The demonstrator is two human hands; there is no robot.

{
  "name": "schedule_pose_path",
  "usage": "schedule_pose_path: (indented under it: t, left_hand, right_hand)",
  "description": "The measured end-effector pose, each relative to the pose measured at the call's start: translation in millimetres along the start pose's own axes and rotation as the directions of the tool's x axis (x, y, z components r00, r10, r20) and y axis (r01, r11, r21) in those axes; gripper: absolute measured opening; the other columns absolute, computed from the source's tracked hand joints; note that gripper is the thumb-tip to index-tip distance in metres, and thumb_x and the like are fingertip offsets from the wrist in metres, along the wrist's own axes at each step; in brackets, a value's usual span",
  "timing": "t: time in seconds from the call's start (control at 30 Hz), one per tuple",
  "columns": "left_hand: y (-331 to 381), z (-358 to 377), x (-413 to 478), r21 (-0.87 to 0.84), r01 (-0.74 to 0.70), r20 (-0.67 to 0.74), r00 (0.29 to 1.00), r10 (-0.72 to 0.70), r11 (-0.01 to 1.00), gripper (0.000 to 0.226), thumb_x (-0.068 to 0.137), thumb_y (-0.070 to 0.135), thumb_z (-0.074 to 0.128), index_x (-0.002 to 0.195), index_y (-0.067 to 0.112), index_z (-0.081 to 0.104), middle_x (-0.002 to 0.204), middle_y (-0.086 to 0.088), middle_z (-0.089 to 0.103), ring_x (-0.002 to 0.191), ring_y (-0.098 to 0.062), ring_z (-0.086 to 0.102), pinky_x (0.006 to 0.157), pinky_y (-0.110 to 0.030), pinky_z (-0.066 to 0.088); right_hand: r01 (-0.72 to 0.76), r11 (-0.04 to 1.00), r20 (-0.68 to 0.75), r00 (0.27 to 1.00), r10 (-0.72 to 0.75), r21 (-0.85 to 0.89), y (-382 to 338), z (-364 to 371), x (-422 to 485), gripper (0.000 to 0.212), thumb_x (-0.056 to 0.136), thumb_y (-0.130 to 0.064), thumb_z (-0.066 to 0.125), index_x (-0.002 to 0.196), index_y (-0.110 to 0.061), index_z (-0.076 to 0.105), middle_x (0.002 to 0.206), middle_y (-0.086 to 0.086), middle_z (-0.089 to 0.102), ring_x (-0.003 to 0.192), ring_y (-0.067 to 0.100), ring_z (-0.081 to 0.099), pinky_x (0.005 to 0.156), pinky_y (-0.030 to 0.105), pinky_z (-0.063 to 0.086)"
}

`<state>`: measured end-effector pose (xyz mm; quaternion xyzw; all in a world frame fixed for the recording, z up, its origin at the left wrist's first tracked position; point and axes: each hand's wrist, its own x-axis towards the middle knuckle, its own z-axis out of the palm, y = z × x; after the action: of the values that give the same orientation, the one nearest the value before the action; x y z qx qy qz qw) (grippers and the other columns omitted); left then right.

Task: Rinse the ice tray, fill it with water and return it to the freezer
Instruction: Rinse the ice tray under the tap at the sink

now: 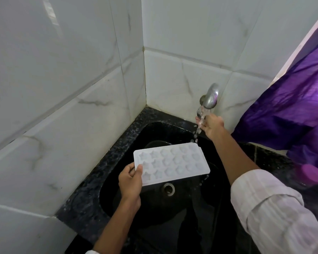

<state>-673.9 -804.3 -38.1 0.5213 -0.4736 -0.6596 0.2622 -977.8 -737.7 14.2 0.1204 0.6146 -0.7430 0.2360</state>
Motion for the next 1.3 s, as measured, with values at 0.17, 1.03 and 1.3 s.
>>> schedule_pose_path:
  t: [0.17, 1.03, 1.3]
  left_hand:
    - [3.9, 3.0, 0.9, -0.030, -0.003, 0.027, 1.000, 0.004, 1.000, 0.007, 0.098, 0.014, 0.062, 0.101, 0.020, 0.066, 0.095, -0.003, 0.077, 0.092, -0.025, 0.074, 0.086, -0.049, 0.060]
    - [13.5, 10.2, 9.1, -0.073, 0.010, 0.045, 0.999, -0.006, 0.997, 0.013, 0.099, 0.013, 0.060, 0.111, 0.013, 0.064, 0.097, -0.004, 0.076, 0.089, -0.021, 0.073, 0.077, -0.040, 0.061]
    - [12.2, 17.5, 15.6, -0.059, 0.005, -0.001, 1.000, -0.005, 0.998, 0.006, 0.098, 0.015, 0.062, 0.103, 0.018, 0.064, 0.098, -0.005, 0.075, 0.090, -0.023, 0.073, 0.079, -0.043, 0.061]
  right_hand:
    - [0.006, 0.999, 0.032, 0.999, -0.005, -0.042, -1.5, -3.3, 5.4, 0.041, 0.088, -0.015, 0.075, 0.119, 0.007, 0.059, 0.102, 0.016, 0.072, 0.084, 0.024, 0.075, 0.075, 0.033, 0.063]
    - [0.029, 1.000, 0.056, 0.998, -0.029, 0.012, -0.6, -5.6, 2.8, 0.045, 0.089, -0.012, 0.074, 0.124, 0.010, 0.055, 0.105, 0.020, 0.071, 0.080, 0.022, 0.075, 0.072, 0.031, 0.062]
    - [0.064, 0.849, 0.150, 0.989, 0.018, -0.525, 27.4, -34.9, -34.2, 0.045, 0.093, -0.058, 0.055, 0.101, -0.017, 0.073, 0.097, -0.001, 0.076, 0.092, 0.016, 0.072, 0.084, 0.035, 0.056]
